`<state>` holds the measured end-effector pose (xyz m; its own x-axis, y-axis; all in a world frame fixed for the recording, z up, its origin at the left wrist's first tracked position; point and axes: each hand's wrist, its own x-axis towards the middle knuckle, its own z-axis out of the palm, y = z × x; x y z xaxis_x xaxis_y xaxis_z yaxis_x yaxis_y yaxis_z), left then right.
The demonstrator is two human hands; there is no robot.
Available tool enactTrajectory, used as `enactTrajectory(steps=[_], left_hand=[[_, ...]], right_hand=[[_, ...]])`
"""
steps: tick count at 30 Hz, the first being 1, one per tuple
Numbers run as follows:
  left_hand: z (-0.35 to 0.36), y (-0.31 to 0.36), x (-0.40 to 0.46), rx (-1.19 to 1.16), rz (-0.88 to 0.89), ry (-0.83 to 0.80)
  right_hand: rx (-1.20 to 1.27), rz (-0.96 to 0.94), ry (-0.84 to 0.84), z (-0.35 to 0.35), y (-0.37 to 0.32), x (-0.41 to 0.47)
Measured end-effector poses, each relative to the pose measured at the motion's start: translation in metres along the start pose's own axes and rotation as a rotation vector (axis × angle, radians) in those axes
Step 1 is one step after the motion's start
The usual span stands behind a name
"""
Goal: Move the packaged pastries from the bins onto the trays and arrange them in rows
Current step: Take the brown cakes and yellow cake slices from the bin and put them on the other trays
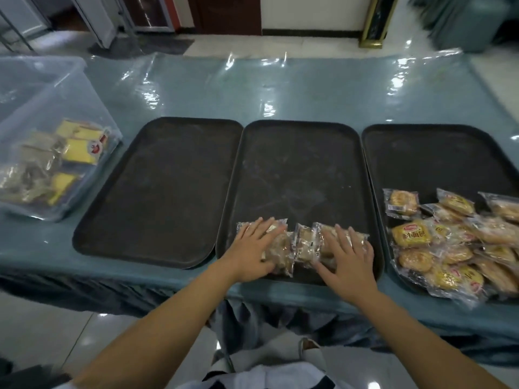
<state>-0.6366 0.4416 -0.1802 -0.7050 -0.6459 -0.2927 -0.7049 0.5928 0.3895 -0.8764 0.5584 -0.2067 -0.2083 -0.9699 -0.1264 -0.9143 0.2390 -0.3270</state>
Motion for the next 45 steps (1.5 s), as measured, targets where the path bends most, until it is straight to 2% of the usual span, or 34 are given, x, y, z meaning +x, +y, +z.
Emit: enactTrajectory(steps=[4, 7, 10, 17, 25, 31, 40, 42, 45], left_hand=[[-0.022, -0.024, -0.053, -0.401, -0.133, 0.294], [-0.042, -0.064, -0.115, -0.537, -0.234, 0.504], [-0.068, -0.108, -0.179, -0.577, -0.325, 0.607], [-0.137, -0.184, -0.295, -0.647, -0.416, 0.824], [-0.189, -0.28, -0.36, -0.527, -0.471, 1.022], [-0.249, -0.379, -0.375, -0.382, -0.434, 1.014], [-0.356, -0.501, -0.37, -0.202, -0.37, 0.892], [-0.367, -0.519, -0.364, -0.191, -0.359, 0.838], [-0.379, -0.545, -0.347, -0.163, -0.318, 0.66]], right_hand=[[0.219, -0.018, 0.058, -0.016, -0.081, -0.002], [0.424, -0.043, 0.11, -0.018, -0.167, -0.004], [0.618, -0.106, 0.069, -0.01, -0.249, -0.012], [0.685, -0.335, 0.042, -0.026, -0.381, -0.008], [0.723, -0.533, 0.03, -0.02, -0.499, 0.035], [0.756, -0.628, 0.076, -0.006, -0.601, 0.101], [0.697, -0.619, 0.083, 0.009, -0.728, 0.209], [0.617, -0.61, 0.075, 0.015, -0.746, 0.224], [0.428, -0.593, 0.123, 0.026, -0.76, 0.233]])
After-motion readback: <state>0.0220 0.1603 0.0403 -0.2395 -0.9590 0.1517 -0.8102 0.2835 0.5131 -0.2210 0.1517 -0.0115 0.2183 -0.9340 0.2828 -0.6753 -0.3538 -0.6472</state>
